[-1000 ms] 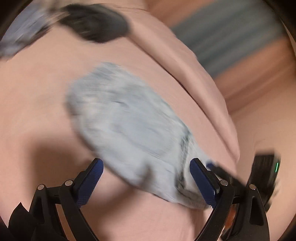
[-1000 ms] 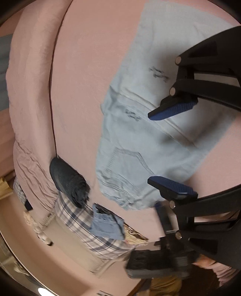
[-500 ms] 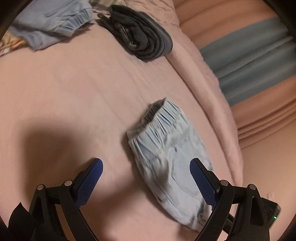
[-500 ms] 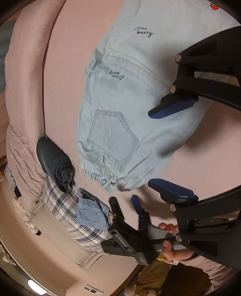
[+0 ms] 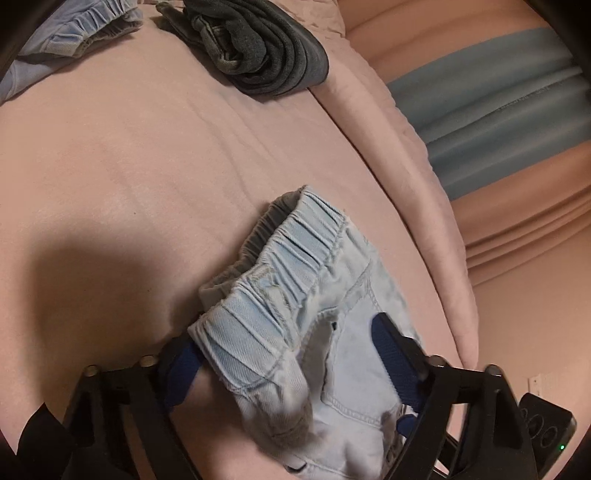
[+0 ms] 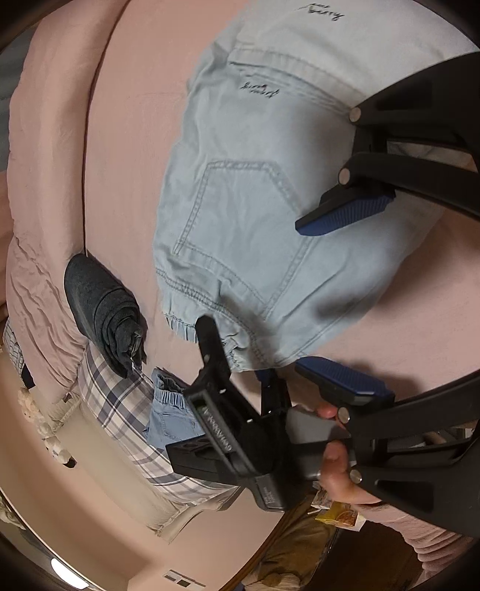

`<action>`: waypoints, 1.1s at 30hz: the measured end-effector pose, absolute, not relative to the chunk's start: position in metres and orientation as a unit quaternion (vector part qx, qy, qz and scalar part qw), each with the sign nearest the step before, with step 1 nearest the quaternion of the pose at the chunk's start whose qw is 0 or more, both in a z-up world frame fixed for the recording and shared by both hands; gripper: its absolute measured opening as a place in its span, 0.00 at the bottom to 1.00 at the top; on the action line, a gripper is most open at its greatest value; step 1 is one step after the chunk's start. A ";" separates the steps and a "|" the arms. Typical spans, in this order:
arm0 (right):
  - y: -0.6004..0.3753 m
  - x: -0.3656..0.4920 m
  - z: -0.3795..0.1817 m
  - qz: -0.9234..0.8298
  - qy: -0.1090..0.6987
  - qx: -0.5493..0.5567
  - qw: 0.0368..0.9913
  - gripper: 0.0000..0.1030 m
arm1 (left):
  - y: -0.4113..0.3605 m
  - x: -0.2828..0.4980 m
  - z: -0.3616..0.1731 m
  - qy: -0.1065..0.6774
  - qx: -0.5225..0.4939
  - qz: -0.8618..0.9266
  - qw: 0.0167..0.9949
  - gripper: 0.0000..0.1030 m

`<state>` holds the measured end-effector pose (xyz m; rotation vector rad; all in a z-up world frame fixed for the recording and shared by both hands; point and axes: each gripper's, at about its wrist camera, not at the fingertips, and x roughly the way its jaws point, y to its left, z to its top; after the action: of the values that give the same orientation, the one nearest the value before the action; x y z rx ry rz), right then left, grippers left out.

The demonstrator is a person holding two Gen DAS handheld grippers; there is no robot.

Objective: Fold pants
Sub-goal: 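Grasp the elastic waistband with the left tool and lift it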

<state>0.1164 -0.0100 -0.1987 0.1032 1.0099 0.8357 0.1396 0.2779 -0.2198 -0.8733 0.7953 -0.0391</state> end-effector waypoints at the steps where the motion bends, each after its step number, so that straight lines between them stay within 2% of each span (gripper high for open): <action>1: -0.008 0.117 -0.199 0.389 0.468 0.046 0.792 0.67 | 0.280 0.140 -0.221 0.379 -0.408 -0.015 0.831 0.67; 2: -0.005 0.118 -0.199 0.386 0.466 0.041 0.795 0.67 | 0.282 0.141 -0.221 0.384 -0.401 -0.011 0.832 0.54; 3: -0.004 0.118 -0.200 0.383 0.465 0.037 0.797 0.67 | 0.282 0.141 -0.222 0.390 -0.391 -0.007 0.834 0.47; 8: -0.002 0.124 -0.207 0.362 0.470 0.023 0.805 0.65 | 0.272 0.138 -0.211 0.393 -0.316 -0.004 0.863 0.41; 14: -0.007 0.127 -0.211 0.348 0.475 0.028 0.808 0.62 | 0.252 0.130 -0.189 0.370 -0.238 0.009 0.898 0.38; 20: -0.021 0.125 -0.199 0.320 0.445 0.018 0.836 0.59 | 0.247 0.126 -0.180 0.359 -0.217 0.010 0.908 0.36; 25: -0.018 0.144 -0.232 0.280 0.511 -0.010 0.812 0.56 | 0.238 0.122 -0.170 0.354 -0.192 0.009 0.915 0.33; 27: -0.021 0.146 -0.236 0.282 0.510 -0.001 0.813 0.57 | 0.235 0.122 -0.166 0.352 -0.186 0.011 0.917 0.33; 33: -0.044 0.132 -0.211 0.302 0.480 0.032 0.823 0.56 | 0.228 0.123 -0.158 0.351 -0.172 0.008 0.920 0.31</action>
<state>0.1320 -0.0444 -0.2110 0.0683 1.0217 0.6422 0.1231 0.2283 -0.1579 -0.3541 0.7223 0.0160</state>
